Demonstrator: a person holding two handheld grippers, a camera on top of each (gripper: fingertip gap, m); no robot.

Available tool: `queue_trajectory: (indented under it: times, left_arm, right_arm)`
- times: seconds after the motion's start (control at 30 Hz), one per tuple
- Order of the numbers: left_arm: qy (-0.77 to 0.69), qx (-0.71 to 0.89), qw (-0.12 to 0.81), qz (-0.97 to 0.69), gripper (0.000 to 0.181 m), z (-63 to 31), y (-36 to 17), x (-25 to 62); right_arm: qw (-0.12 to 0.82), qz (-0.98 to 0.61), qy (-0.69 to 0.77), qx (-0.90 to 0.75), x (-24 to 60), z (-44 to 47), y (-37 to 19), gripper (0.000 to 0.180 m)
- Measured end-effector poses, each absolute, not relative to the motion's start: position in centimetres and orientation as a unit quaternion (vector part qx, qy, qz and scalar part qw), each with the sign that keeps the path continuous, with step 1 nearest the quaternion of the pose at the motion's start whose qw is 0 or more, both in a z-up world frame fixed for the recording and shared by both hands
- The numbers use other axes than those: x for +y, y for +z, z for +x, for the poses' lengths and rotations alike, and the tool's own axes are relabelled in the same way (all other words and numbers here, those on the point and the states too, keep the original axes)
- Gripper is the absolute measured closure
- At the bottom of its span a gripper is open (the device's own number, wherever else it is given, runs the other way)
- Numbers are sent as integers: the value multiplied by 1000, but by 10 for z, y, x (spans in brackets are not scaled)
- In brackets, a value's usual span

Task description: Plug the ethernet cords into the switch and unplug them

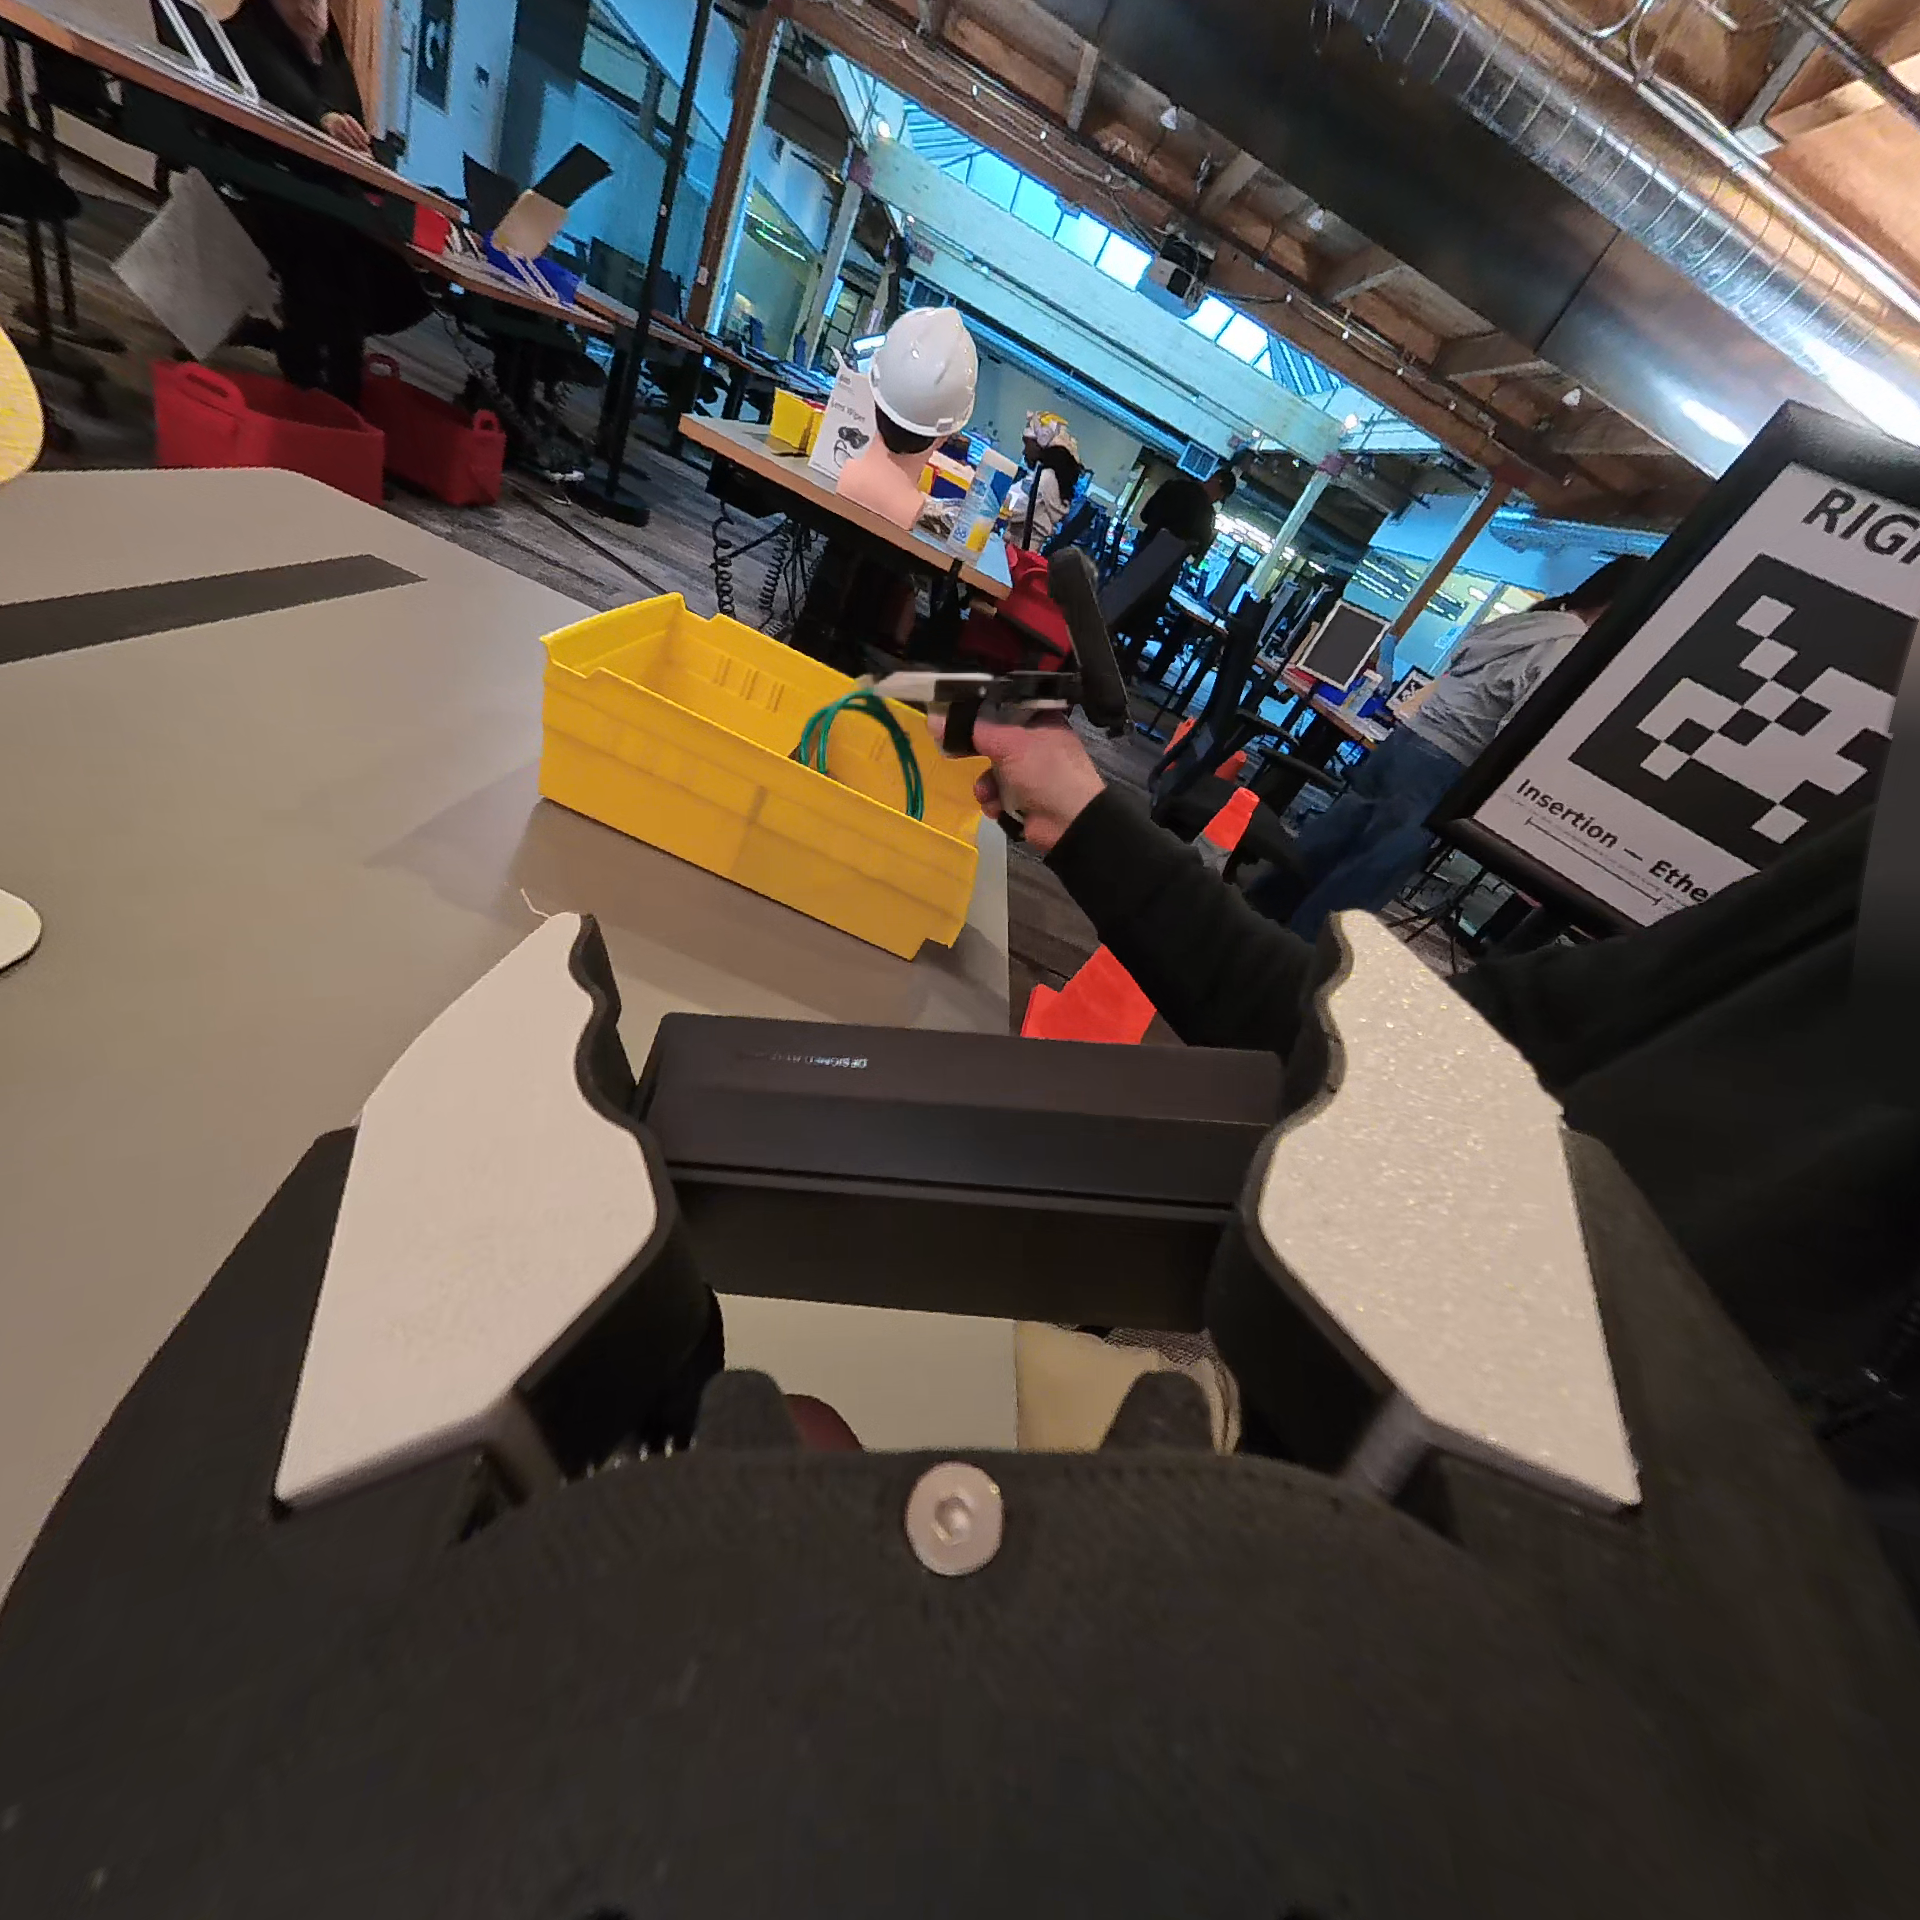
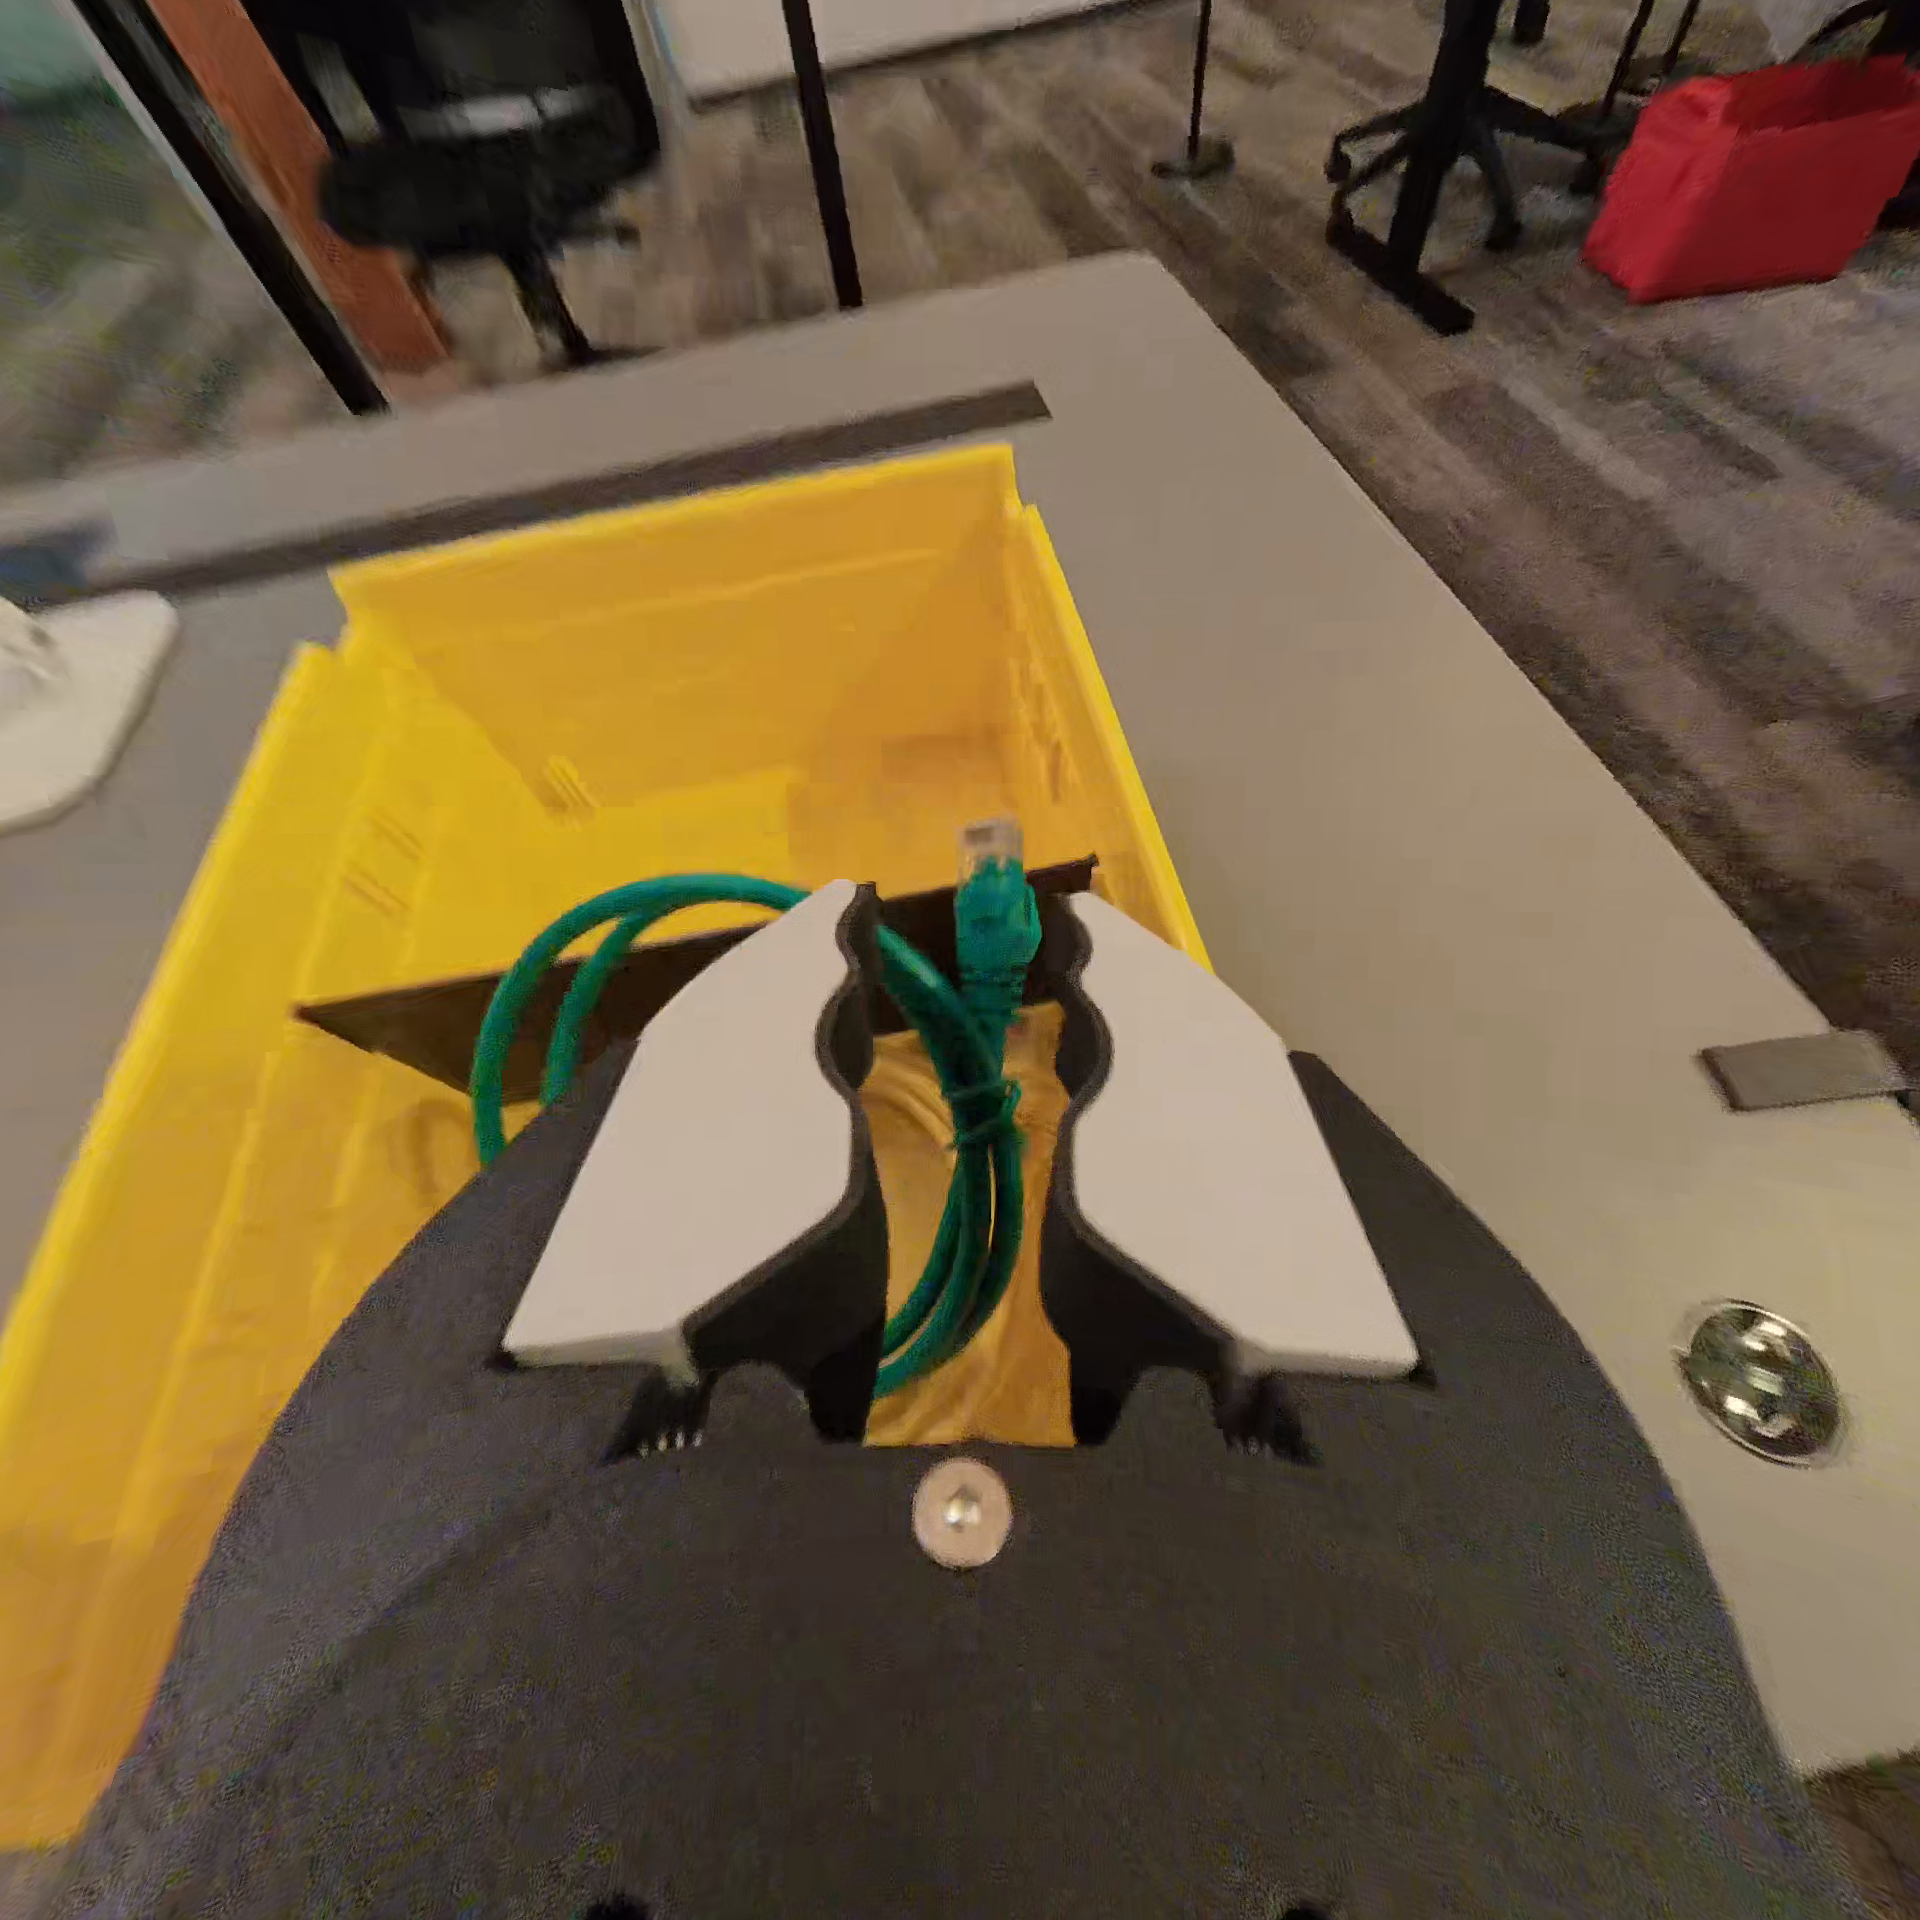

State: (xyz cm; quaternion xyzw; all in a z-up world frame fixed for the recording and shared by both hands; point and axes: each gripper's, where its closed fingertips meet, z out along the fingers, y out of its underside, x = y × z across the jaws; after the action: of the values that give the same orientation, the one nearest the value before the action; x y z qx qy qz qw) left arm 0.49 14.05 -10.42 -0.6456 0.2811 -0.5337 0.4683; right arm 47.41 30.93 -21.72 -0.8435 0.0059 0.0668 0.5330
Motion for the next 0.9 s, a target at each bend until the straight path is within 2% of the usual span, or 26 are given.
queue_trajectory:
  times: [0.07, 0.17, 0.3, 0.37, 0.47, 0.57, 0.67, 0.77, 0.8, 0.83, 0.9]
  left_arm:
    - [-534, 282, 469, -644, 58, 4, -103, 140]
    - [-533, 279, 470, -646, 58, 3, -104, 142]
    - [-535, 279, 470, -644, 58, 2, -102, 141]
    - [-536, 282, 470, -643, 58, 3, -101, 140]
    - [-536, 283, 467, -644, 58, 4, -102, 140]
    - [-538, 283, 464, -645, 58, 6, -104, 139]
    - [-536, 287, 463, -644, 58, 8, -103, 136]
    - [-529, 296, 467, -643, 58, 9, -101, 134]
    - [-528, 298, 468, -643, 58, 9, -100, 134]
    - [-528, 298, 470, -642, 58, 9, -99, 134]
    - [-527, 298, 471, -641, 58, 8, -97, 134]
  right_arm:
    - [468, -883, -2, -36, 304, 472, -237, 122]
    - [461, -884, -42, -69, 298, 468, -230, 110]
    - [472, -870, -60, -129, 284, 458, -202, 122]
    - [430, -885, -54, -168, 270, 452, -208, 128]
    - [405, -892, -13, -202, 253, 431, -213, 118]
    - [425, -864, -73, -260, 267, 427, -208, 108]
    - [394, -844, -145, -333, 292, 431, -212, 103]
    - [370, -813, -167, -418, 321, 428, -222, 115]
    - [343, -819, -163, -429, 328, 432, -230, 129]
    - [327, -821, -172, -435, 334, 438, -234, 152]
    - [301, -819, -163, -461, 335, 436, -242, 166]
